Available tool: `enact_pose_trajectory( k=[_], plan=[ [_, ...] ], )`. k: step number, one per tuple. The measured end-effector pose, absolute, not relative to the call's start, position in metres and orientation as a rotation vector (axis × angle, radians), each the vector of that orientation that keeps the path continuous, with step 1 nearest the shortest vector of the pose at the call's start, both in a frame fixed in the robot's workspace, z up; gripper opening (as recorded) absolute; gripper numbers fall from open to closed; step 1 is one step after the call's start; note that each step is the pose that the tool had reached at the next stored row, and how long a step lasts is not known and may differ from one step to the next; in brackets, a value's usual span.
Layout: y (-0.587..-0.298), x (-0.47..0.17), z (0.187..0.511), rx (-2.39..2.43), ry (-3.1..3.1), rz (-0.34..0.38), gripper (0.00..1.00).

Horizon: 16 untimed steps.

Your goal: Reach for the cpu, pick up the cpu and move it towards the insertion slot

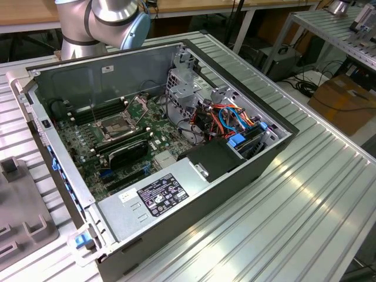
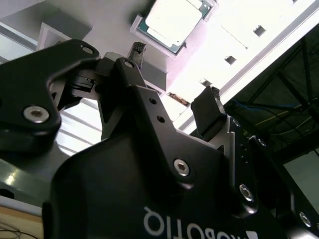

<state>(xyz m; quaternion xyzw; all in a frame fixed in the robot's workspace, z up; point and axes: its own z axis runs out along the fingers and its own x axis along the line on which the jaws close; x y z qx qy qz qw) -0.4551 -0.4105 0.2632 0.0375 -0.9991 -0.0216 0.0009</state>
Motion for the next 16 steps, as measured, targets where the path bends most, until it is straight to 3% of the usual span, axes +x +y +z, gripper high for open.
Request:
enact_pose_trajectory(
  k=[16],
  plan=[
    [-0.4176,-0.4549,0.2593,0.118,-3.136,-0.066,0.66]
  ],
)
